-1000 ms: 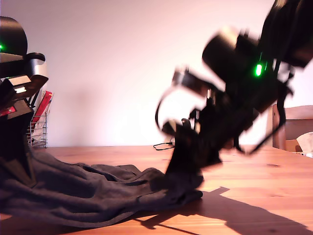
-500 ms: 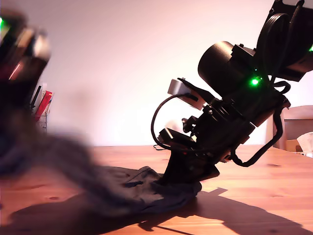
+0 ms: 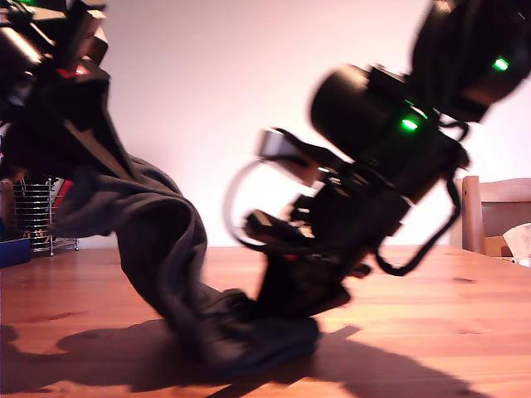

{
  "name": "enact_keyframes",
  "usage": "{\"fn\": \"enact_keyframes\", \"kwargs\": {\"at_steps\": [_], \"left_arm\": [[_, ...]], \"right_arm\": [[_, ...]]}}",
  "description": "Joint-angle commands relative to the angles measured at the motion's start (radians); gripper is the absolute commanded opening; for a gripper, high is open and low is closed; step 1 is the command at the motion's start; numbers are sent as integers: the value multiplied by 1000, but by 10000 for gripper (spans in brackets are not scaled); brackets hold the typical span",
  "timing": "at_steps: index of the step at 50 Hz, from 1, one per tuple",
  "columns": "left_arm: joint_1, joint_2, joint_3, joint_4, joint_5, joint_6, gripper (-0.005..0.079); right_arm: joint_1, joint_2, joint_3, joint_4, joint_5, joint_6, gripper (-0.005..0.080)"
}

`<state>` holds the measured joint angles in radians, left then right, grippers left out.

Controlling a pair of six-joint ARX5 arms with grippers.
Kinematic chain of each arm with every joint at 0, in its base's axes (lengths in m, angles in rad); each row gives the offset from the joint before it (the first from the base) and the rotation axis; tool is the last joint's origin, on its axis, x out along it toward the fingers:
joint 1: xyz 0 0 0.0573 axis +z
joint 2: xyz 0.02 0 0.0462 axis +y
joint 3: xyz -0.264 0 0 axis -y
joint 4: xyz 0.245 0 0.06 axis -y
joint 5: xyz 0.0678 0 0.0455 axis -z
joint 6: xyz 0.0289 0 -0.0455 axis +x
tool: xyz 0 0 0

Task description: Fold the underwear in front of you. After folding it, place it to the right side.

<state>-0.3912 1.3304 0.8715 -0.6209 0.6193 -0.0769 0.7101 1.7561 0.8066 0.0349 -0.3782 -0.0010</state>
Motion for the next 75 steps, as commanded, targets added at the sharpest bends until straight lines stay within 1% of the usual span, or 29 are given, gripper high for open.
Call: {"fn": "enact_keyframes", "kwargs": {"at_steps": [1, 2, 3, 7, 9, 10, 15, 18, 24, 28, 37, 46, 56, 65, 71, 75], "left_arm": [[-4, 46, -1, -5, 2, -17, -21], [-4, 52, -1, -12, 2, -17, -21], [-4, 58, -1, -23, 3, -21, -21], [-4, 72, -1, -77, 3, -11, -21], [-4, 72, -1, -109, 2, -11, -21], [-4, 72, -1, -119, 1, 16, -21], [-3, 71, -1, -176, -2, 37, -21], [-3, 71, -1, -219, -35, 57, -21], [-3, 71, -1, -275, -131, 86, -21], [-3, 71, -1, -292, -157, 86, -21], [-3, 71, -1, -288, -188, 85, -21], [-3, 71, -1, -286, -173, 84, -21], [-3, 71, -1, -293, -135, 84, -21], [-3, 71, -1, -304, -82, 85, -21], [-3, 71, -1, -307, -46, 85, -21], [-3, 71, -1, -307, 5, 85, -21]], "right_arm": [[11, 4, 8, -15, 14, -2, -13], [15, 4, 8, -20, 14, -5, -13], [16, 4, 8, -23, 37, -9, -13], [16, 4, 9, -26, 72, -30, -13], [12, 4, 11, -30, 76, -35, -13], [10, 4, 14, -34, 75, -38, -13], [-5, 4, 38, -88, 73, -56, -13], [-8, 3, 61, -128, 60, -56, -13], [-8, -6, 119, -192, 2, -53, -13], [-2, -6, 161, -225, -41, -43, -13], [33, -6, 202, -233, -76, -5, -13], [63, 10, 202, -199, -83, 12, -13], [68, 51, 202, -138, -80, 30, -13], [69, 109, 202, -137, -85, 30, -13], [71, 117, 202, -146, -85, 31, -13], [71, 117, 202, -172, -86, 31, -13]]}}
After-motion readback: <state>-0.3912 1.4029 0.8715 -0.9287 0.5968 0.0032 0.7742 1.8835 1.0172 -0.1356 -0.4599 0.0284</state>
